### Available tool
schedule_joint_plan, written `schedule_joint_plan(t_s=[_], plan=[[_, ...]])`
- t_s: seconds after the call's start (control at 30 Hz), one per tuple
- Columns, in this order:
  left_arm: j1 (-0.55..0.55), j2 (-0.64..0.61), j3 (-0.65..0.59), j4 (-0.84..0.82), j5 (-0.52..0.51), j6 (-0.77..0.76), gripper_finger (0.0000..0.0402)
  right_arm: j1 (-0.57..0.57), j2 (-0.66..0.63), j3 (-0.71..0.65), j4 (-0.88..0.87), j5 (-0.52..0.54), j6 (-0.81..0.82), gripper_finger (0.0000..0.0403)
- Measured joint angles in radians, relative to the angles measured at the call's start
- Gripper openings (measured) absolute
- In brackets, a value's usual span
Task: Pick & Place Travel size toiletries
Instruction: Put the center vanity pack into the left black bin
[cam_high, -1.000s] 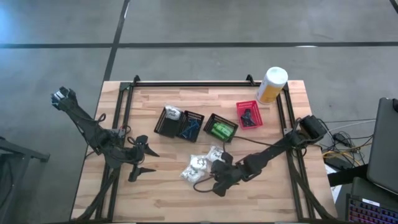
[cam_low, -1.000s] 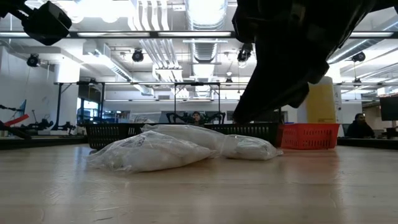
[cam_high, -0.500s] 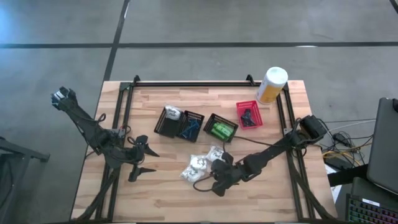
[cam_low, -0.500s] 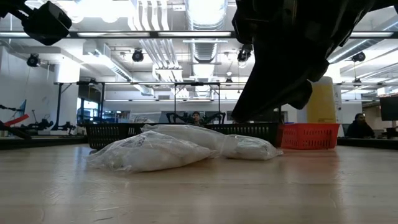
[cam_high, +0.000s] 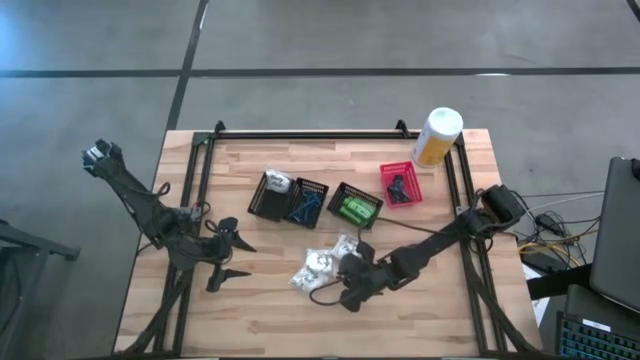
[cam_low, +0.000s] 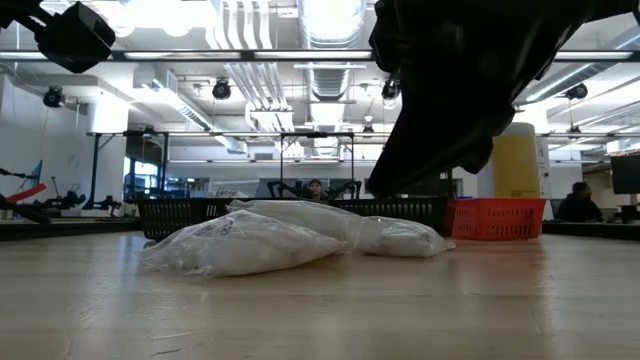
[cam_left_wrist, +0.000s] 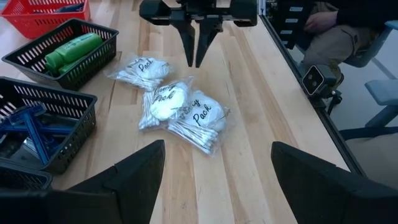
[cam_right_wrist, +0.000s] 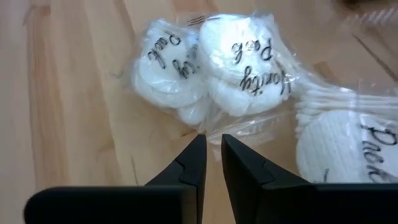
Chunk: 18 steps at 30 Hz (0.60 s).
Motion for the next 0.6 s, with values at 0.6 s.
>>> schedule_joint_plan(t_s=[0.6], plan=[[0.000,0.000,0.000,0.000,0.000,0.000,0.0298,0.002,0.003,-0.001,-0.022,-0.038,0.039,0.0044]])
